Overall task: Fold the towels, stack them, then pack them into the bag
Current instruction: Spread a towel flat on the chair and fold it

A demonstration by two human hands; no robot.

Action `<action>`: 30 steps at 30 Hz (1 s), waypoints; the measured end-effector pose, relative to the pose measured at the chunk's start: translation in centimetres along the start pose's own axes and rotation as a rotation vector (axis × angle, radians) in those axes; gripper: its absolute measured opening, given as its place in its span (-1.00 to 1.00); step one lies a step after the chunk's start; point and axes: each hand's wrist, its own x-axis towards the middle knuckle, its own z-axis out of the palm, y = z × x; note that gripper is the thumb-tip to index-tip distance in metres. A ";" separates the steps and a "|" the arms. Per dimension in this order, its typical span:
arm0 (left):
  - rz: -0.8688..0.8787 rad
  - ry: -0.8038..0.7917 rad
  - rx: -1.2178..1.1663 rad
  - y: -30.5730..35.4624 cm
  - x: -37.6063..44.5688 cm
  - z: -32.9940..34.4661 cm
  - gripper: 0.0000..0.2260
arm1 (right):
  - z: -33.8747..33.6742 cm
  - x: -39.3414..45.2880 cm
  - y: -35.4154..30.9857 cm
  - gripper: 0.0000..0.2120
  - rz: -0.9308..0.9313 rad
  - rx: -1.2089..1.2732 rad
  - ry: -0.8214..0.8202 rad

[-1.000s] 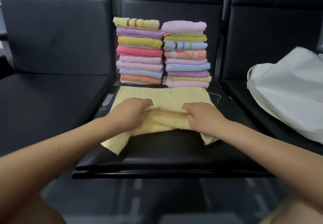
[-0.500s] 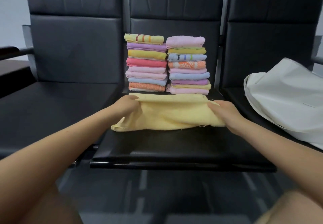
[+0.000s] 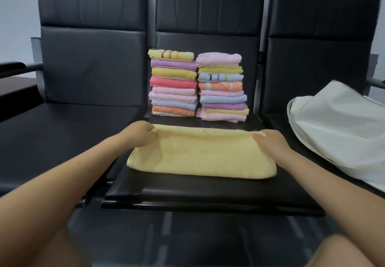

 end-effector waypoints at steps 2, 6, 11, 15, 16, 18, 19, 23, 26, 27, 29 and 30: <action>-0.054 0.022 -0.054 -0.2 1.2 0.1 -0.71 | 0.9 1.4 -0.3 -0.73 -0.031 0.011 0.040; -0.118 0.107 -0.200 -0.7 4.0 0.7 -0.68 | 2.6 4.5 -1.1 -0.74 -0.082 -0.025 0.138; -0.107 0.251 -0.246 -1.4 7.3 2.0 -0.63 | 4.8 7.6 -1.8 -0.79 -0.074 -0.170 0.245; -0.111 0.306 -0.236 -2.1 10.0 3.5 -0.67 | 6.2 9.9 -0.9 -0.75 -0.093 -0.289 0.277; -0.120 0.304 -0.216 -2.3 10.5 4.0 -0.69 | 6.5 10.4 -0.6 -0.73 -0.105 -0.349 0.261; -0.120 0.292 -0.113 -2.9 11.4 5.1 -0.72 | 6.9 11.4 0.2 -0.70 -0.125 -0.506 0.174; -0.124 0.286 -0.064 -3.2 11.7 5.6 -0.73 | 7.1 11.7 0.4 -0.70 -0.123 -0.563 0.128; -0.132 0.257 -0.010 -3.7 12.2 6.5 -0.87 | 7.4 12.1 0.6 -0.69 -0.124 -0.580 0.102; -0.141 0.263 0.022 -3.1 11.9 6.4 -0.66 | 7.2 11.5 0.8 -0.68 -0.130 -0.547 0.104; -0.135 0.289 0.060 -2.7 11.6 6.3 -0.62 | 7.1 11.1 0.8 -0.65 -0.126 -0.512 0.109; -0.077 0.328 0.110 -1.6 10.8 6.3 -0.59 | 6.9 10.1 0.7 -0.55 -0.105 -0.468 0.132; -0.031 0.332 0.109 -1.0 10.3 6.3 -0.60 | 6.8 9.6 0.7 -0.50 -0.075 -0.481 0.136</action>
